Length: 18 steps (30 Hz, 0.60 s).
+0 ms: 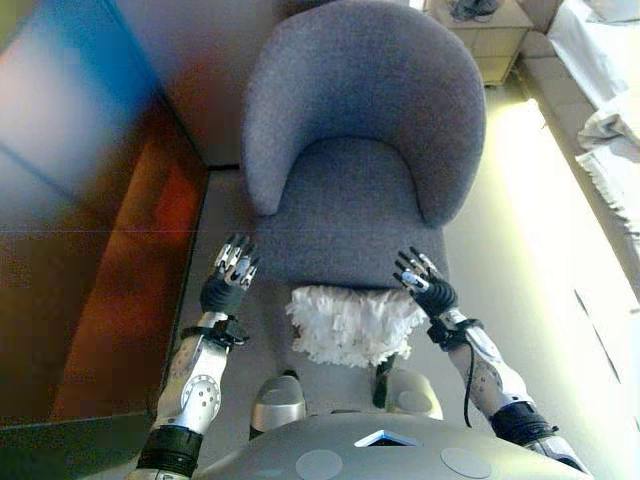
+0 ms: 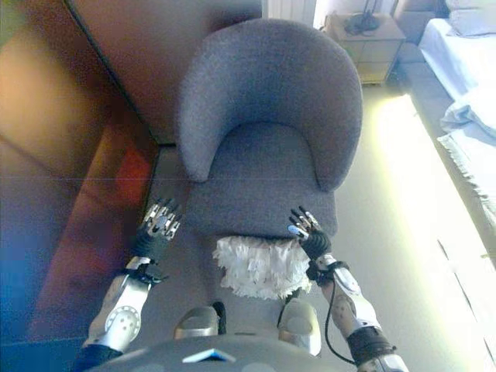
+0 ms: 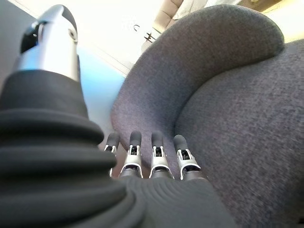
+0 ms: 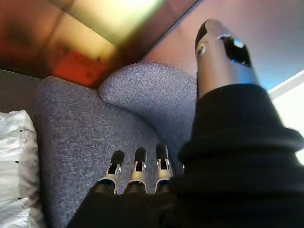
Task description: Pick up the cushion and take it to the sofa
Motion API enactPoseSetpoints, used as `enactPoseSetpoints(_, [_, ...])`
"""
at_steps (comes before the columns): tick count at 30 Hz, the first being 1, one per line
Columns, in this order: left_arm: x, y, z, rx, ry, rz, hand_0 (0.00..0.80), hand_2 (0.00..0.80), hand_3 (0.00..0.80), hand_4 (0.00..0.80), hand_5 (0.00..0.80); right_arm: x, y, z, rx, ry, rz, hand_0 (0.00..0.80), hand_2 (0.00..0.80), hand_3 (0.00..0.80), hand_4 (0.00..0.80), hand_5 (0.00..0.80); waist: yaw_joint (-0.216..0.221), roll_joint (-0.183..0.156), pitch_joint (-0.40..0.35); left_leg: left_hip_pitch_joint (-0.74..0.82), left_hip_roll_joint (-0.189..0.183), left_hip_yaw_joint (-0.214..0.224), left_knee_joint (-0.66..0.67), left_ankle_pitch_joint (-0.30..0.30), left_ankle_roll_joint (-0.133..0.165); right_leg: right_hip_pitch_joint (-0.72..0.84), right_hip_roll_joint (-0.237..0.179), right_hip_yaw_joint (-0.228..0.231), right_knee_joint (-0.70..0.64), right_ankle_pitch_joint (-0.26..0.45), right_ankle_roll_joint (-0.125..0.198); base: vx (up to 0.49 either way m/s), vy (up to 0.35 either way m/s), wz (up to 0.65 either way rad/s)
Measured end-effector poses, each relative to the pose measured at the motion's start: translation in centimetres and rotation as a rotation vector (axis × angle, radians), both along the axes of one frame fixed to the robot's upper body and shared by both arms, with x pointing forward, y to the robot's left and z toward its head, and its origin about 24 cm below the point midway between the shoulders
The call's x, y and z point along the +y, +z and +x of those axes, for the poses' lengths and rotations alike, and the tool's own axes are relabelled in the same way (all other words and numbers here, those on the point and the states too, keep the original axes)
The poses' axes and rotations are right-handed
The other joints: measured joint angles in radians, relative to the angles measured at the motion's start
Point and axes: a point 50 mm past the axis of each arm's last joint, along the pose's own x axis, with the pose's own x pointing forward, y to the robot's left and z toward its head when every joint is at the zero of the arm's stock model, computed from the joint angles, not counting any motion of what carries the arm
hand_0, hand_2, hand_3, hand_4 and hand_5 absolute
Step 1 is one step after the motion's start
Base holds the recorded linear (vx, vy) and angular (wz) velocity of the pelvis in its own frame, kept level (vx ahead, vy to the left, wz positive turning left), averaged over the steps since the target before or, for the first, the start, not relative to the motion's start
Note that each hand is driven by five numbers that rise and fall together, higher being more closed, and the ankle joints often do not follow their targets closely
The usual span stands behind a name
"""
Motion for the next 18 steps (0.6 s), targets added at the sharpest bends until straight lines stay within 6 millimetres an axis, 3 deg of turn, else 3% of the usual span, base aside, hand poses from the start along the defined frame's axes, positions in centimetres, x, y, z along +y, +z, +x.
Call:
enactPoseSetpoints(3, [0.2,0.1,0.1,-0.002,-0.001,0.009,0.0,0.0,0.0,0.0,0.0,0.7,-0.2,-0.3,0.009,-0.007,0.029,0.0,0.0,0.0,0.0,0.0,0.0,0.005,-0.008,0.031,-0.001,0.006,-0.027,0.003,0.001,0.031,0.006,0.0,-0.035,0.008,0.011,0.053,0.033,-0.02])
enactPoseSetpoints(8, [0.0,0.1,0.1,-0.006,-0.003,-0.001,0.0,0.0,0.0,0.0,0.0,0.7,-0.2,-0.3,0.007,-0.007,0.031,0.0,0.0,0.0,0.0,0.0,0.002,0.041,-0.011,0.039,-0.003,0.005,-0.041,0.011,-0.006,0.061,0.014,-0.014,-0.1,0.044,0.025,0.011,0.011,0.03])
enactPoseSetpoints(18, [-1.6,-0.2,0.1,-0.008,-0.065,-0.048,0.0,0.0,0.0,0.0,0.0,0.7,-0.1,-0.2,-0.002,-0.01,0.03,0.0,0.0,0.0,0.0,0.0,0.003,0.041,-0.016,0.082,-0.004,0.014,-0.112,0.029,-0.008,0.128,0.033,-0.024,-0.219,0.086,0.034,-0.013,0.01,-0.01])
